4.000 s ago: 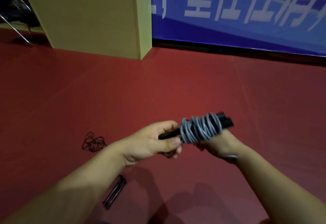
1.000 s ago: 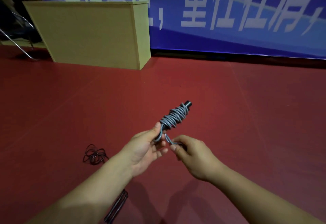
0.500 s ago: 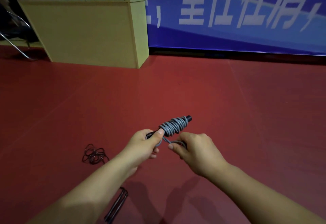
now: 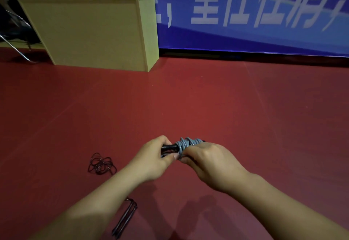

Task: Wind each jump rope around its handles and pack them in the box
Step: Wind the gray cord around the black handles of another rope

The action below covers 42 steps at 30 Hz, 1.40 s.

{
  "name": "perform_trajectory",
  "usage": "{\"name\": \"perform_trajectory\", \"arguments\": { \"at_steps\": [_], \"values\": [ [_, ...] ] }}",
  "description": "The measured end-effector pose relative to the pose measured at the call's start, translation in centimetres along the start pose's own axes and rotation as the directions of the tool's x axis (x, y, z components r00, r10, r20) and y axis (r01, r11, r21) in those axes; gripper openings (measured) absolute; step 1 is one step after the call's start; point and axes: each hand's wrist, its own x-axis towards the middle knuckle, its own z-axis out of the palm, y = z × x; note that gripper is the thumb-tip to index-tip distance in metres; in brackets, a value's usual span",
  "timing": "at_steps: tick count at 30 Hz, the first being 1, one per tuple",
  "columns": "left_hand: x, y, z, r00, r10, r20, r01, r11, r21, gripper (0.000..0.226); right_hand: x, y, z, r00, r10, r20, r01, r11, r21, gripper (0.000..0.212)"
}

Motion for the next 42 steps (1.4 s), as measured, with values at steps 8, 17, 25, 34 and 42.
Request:
{"name": "perform_trajectory", "arguments": {
  "at_steps": [8,17,25,34,42],
  "values": [
    [-0.3,-0.9,-2.2,0.918,0.205,0.340,-0.107,0.952,-0.285,0.012,-0.6,0.1,-0.7,0.996,0.006,0.094,-0.035,0.948,0.317,0.025],
    [-0.1,1.0,-0.1,0.990,0.113,-0.081,-0.139,0.827,-0.544,0.021,0.1,-0.7,-0.4,0.929,0.346,-0.130,-0.174,0.719,0.672,0.010],
    [-0.1,3.9,1.4,0.981,-0.192,0.015,0.071,0.290,-0.955,0.018,0.6,-2.6,-0.6,0.797,0.520,-0.305,-0.214,0.717,0.663,0.008],
    [-0.1,4.8,1.9,0.962,-0.272,-0.034,0.083,0.409,-0.908,0.031,0.9,-3.2,-0.5,0.800,0.543,-0.256,-0.283,0.717,0.637,0.013],
    [-0.3,3.1,0.9,0.953,-0.137,-0.269,0.001,0.892,-0.451,0.035,0.7,-3.3,0.1,0.910,0.405,-0.084,-0.303,0.791,0.531,0.031]
  ]
}}
